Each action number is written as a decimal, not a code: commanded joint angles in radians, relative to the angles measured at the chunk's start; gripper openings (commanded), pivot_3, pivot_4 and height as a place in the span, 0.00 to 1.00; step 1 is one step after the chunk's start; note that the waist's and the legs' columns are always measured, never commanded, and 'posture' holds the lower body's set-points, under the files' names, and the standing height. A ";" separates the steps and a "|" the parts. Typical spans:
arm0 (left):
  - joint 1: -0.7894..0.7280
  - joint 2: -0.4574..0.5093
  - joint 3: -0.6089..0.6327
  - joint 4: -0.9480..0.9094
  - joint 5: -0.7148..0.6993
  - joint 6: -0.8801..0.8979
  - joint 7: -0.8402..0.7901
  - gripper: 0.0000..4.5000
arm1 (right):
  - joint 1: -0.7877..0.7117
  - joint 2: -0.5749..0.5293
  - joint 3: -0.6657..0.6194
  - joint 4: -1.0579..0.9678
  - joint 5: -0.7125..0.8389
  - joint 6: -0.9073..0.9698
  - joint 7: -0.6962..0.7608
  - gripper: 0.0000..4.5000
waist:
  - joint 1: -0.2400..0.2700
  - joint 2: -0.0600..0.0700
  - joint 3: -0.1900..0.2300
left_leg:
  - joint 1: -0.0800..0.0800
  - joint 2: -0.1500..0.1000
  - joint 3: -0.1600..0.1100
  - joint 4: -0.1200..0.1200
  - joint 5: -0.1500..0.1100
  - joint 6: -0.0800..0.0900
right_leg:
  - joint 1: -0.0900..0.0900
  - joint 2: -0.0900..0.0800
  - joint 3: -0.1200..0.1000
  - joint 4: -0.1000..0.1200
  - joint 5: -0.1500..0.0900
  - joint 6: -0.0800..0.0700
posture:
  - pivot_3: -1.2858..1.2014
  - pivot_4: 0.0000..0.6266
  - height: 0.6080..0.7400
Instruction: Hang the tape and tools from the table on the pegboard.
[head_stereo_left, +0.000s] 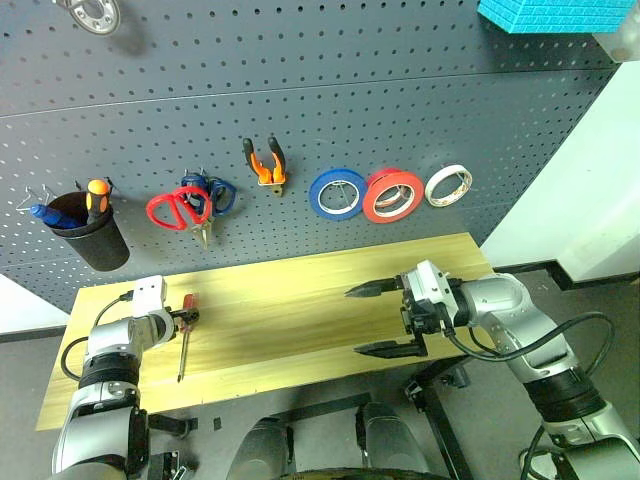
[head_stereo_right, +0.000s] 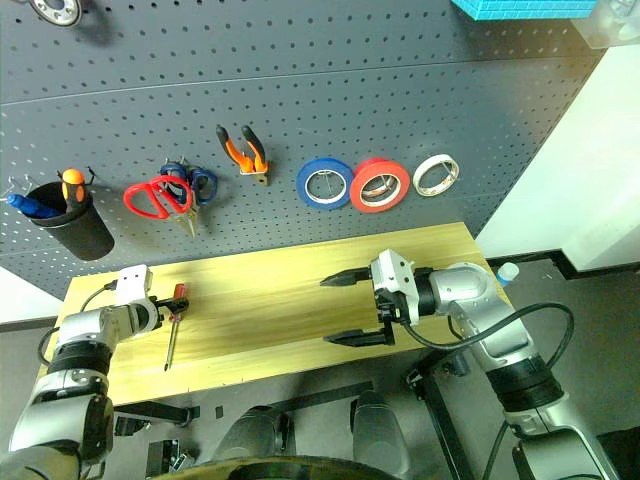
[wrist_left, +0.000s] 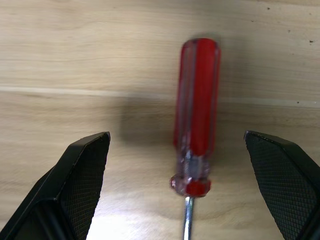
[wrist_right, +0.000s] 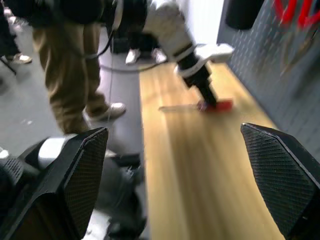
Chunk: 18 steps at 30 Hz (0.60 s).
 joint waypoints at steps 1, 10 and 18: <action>-0.033 0.013 -0.002 0.039 0.012 -0.025 -0.022 1.00 | -0.002 -0.003 -0.013 -0.034 0.000 -0.007 -0.005 0.99 | -0.001 0.000 0.000 | 0.000 0.000 0.000 0.000 0.000 0.000 | 0.000 0.000 0.000 0.000 0.000 0.001 | 0.50 0.17 0.98; -0.045 0.013 0.001 0.076 0.010 -0.044 -0.037 0.40 | -0.006 -0.001 -0.022 -0.037 0.005 -0.011 -0.010 0.99 | -0.001 0.000 0.000 | 0.000 0.000 0.000 0.000 0.000 0.000 | 0.000 0.000 0.000 0.000 -0.001 0.002 | 0.50 0.18 0.98; -0.023 0.018 0.009 0.065 0.005 -0.045 -0.044 0.20 | -0.017 0.005 -0.028 -0.028 0.005 -0.020 -0.014 0.99 | 0.000 0.000 0.000 | 0.000 0.000 0.000 0.000 0.000 0.000 | 0.000 0.000 0.000 0.000 -0.002 0.003 | 0.50 0.17 0.98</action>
